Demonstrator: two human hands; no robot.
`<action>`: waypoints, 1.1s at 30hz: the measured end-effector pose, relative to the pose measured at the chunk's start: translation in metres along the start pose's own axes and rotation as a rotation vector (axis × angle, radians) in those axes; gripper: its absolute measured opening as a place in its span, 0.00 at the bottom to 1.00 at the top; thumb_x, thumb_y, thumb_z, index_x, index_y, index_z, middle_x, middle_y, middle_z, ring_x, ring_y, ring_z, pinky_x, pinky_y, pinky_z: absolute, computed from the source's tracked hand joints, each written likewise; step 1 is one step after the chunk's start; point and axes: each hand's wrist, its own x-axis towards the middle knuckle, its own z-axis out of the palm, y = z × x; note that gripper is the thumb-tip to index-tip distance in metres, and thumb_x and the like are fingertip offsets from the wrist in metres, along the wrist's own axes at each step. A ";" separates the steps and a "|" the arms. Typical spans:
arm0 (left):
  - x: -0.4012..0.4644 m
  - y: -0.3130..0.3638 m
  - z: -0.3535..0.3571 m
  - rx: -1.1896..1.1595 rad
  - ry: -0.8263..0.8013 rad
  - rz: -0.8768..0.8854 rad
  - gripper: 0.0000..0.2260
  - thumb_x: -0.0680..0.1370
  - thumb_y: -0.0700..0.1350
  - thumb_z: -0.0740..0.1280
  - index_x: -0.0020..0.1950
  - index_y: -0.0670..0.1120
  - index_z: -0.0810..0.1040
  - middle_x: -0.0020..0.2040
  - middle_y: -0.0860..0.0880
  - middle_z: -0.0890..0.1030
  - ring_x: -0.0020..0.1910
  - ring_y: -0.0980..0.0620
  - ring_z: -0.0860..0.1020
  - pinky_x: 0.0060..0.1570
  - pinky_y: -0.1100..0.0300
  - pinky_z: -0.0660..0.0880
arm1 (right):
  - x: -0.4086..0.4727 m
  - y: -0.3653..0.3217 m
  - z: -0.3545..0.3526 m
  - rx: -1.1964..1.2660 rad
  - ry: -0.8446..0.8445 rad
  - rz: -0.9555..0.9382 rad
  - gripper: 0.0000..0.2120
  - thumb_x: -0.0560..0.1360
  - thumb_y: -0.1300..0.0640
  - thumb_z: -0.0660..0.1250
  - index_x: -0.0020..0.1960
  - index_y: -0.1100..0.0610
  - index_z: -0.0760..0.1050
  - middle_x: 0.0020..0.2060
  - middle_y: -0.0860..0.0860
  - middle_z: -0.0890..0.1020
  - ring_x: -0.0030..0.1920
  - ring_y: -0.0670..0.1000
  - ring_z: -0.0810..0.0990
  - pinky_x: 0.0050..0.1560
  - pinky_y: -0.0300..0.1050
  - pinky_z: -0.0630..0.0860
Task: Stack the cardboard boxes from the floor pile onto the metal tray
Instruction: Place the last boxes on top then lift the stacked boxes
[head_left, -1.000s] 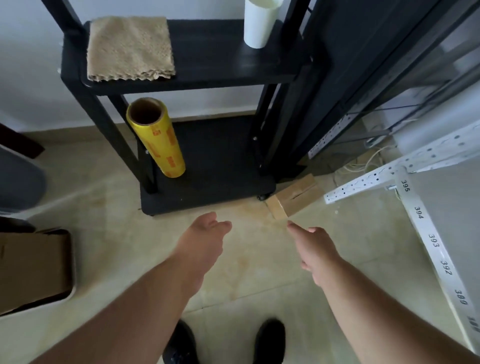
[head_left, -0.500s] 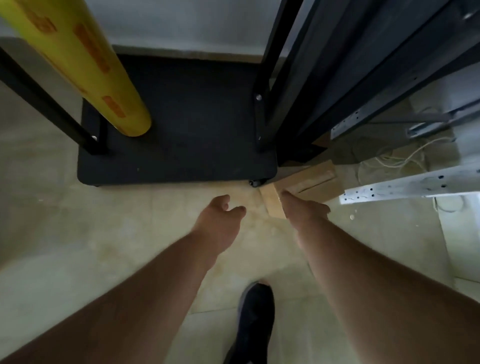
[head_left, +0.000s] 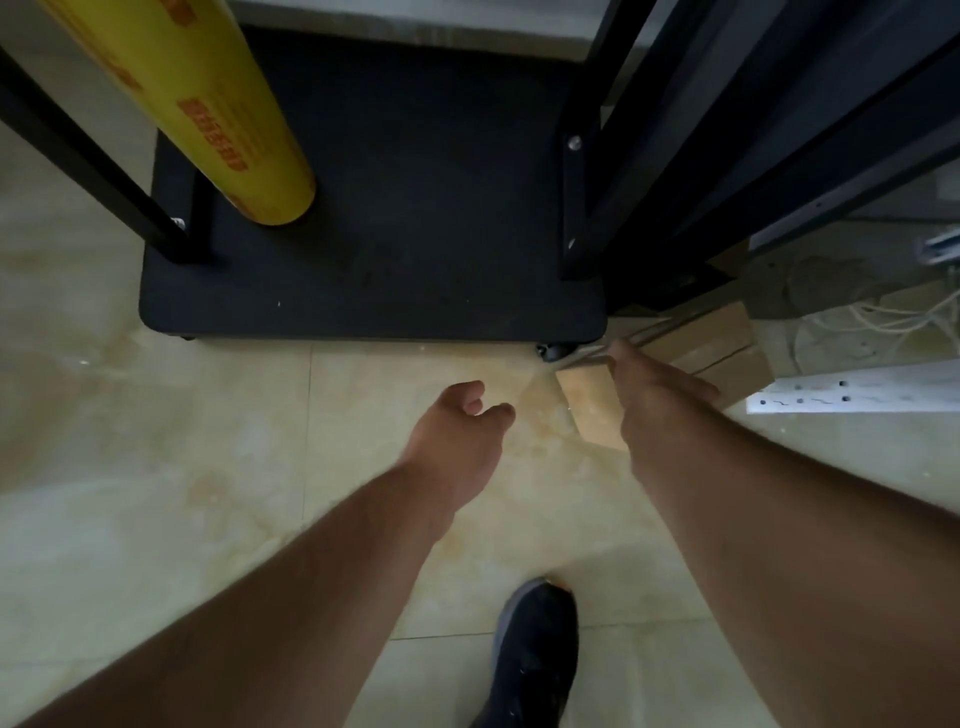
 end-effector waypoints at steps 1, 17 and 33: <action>-0.005 0.003 -0.004 0.000 0.002 -0.008 0.27 0.79 0.53 0.68 0.78 0.55 0.69 0.74 0.55 0.74 0.66 0.48 0.77 0.70 0.48 0.73 | -0.035 -0.002 -0.017 0.029 -0.027 0.017 0.67 0.48 0.21 0.70 0.77 0.58 0.63 0.70 0.57 0.72 0.66 0.60 0.76 0.63 0.51 0.73; -0.203 0.038 -0.140 0.095 0.042 -0.029 0.22 0.82 0.63 0.58 0.67 0.51 0.77 0.54 0.51 0.82 0.51 0.49 0.79 0.52 0.56 0.74 | -0.333 0.058 -0.144 0.177 -0.655 -0.098 0.27 0.69 0.35 0.71 0.64 0.46 0.76 0.52 0.51 0.87 0.51 0.55 0.86 0.47 0.53 0.82; -0.368 0.023 -0.384 -0.297 0.248 0.161 0.13 0.78 0.57 0.70 0.62 0.61 0.81 0.53 0.59 0.87 0.57 0.52 0.83 0.64 0.51 0.77 | -0.602 0.035 -0.124 0.094 -1.008 -0.549 0.15 0.79 0.46 0.65 0.63 0.48 0.80 0.46 0.43 0.89 0.40 0.40 0.86 0.36 0.37 0.77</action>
